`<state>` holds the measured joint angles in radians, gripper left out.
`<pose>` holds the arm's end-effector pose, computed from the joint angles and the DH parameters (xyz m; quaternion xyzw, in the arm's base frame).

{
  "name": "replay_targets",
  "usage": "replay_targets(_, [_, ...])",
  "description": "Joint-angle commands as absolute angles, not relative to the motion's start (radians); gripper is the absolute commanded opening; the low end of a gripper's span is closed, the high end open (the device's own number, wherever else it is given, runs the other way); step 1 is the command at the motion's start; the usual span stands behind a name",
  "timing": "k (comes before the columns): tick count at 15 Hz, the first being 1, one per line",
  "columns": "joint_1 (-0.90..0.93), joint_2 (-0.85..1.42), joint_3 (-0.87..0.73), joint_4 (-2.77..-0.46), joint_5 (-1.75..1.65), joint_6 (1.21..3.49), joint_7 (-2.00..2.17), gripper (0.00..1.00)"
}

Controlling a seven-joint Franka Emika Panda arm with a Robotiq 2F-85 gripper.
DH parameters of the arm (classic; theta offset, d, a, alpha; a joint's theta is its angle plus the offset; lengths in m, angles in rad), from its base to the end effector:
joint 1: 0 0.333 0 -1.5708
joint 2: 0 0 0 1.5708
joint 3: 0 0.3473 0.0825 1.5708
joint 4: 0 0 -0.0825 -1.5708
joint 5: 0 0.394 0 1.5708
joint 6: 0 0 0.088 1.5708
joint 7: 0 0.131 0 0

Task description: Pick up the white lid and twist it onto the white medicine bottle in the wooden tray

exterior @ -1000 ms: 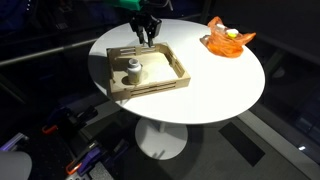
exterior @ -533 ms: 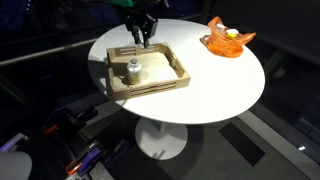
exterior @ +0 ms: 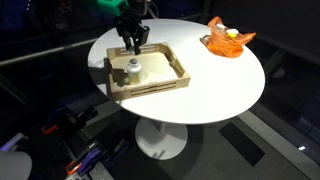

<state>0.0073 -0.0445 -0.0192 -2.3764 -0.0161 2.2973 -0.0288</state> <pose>0.4925 -0.0065 0.3376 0.9997 0.0139 -0.0174 0.0051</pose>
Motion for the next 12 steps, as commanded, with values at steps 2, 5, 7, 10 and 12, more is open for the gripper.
replay_targets(2, [-0.006,-0.114,-0.021,-2.448,-0.024,2.299,-0.041,0.19])
replay_targets(5, [-0.010,-0.127,-0.019,-2.474,-0.037,2.316,-0.029,0.19])
replay_targets(7, [-0.011,-0.128,-0.019,-2.485,-0.042,2.329,-0.024,0.19])
replay_targets(10, [-0.015,-0.126,-0.019,-2.503,-0.062,2.366,-0.013,0.19])
replay_targets(12, [-0.016,-0.122,-0.020,-2.510,-0.062,2.389,-0.015,0.19])
